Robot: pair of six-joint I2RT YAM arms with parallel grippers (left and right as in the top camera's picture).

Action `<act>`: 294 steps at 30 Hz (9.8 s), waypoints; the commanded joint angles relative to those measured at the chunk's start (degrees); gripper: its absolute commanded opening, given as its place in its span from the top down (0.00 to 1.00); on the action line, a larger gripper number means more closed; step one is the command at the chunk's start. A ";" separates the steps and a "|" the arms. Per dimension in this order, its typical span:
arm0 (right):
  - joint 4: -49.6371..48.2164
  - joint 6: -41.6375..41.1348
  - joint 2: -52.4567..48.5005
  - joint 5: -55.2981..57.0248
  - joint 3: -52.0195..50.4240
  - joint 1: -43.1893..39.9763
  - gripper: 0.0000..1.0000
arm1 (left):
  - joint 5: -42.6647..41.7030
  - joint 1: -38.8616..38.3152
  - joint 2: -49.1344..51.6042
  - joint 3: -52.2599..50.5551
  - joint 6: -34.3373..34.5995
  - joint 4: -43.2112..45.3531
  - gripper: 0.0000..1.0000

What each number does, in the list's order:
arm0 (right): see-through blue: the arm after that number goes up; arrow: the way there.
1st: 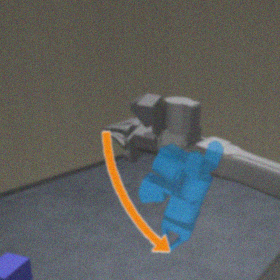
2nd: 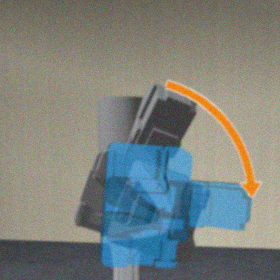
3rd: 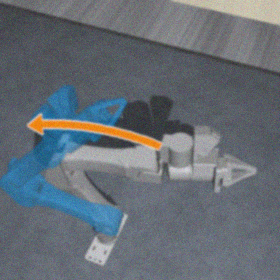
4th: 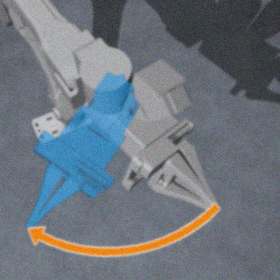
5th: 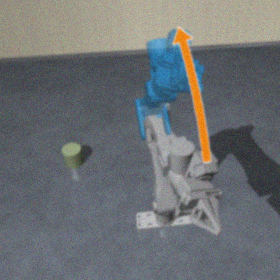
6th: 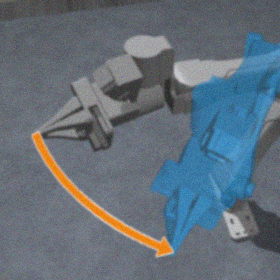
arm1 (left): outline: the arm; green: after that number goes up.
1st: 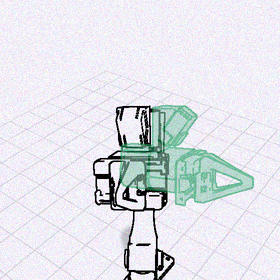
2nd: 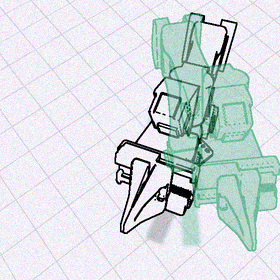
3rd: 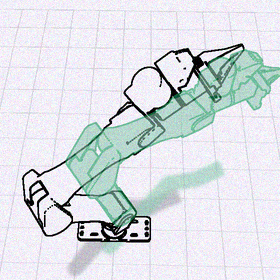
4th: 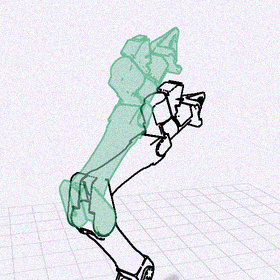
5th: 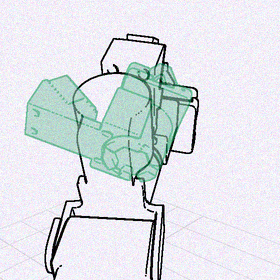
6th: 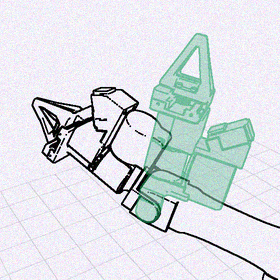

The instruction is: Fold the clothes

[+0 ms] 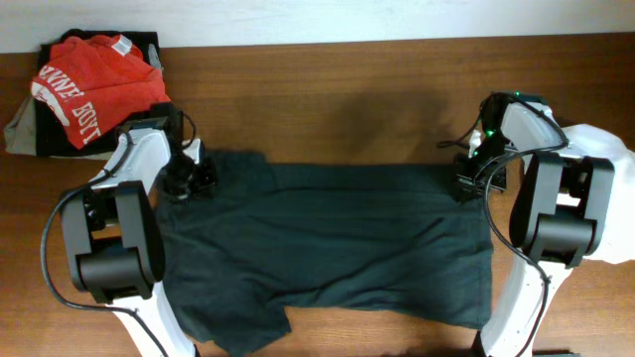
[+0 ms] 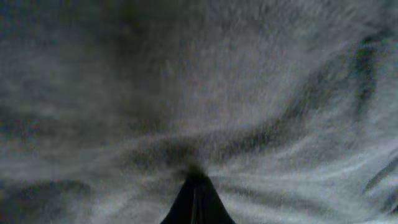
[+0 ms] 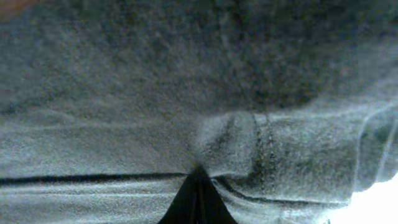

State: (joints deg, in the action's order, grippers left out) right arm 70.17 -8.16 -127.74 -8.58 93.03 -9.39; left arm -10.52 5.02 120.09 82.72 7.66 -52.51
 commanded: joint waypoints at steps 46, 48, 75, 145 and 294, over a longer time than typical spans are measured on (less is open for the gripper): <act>20.35 -9.79 32.85 7.45 10.08 5.62 0.01 | 12.63 -17.03 -33.53 32.35 8.81 -35.78 0.01; 17.99 -9.29 39.80 7.56 5.49 5.73 0.01 | 12.24 -17.03 -42.62 20.48 8.81 -29.03 0.01; 0.81 -8.85 44.41 6.93 -18.47 5.60 0.01 | 12.26 -17.03 -48.00 -3.26 9.05 -15.26 0.01; -8.96 -13.75 37.62 0.22 -36.28 -9.35 0.17 | 3.26 0.09 -31.58 -44.48 33.05 4.57 0.99; -6.67 -14.73 12.61 6.75 21.03 28.41 0.16 | 15.89 -2.62 -18.32 -25.14 18.38 39.41 0.01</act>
State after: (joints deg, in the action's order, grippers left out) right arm 58.61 -24.03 -124.25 -11.62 106.17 24.14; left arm 5.82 2.04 102.96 57.06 26.37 -12.99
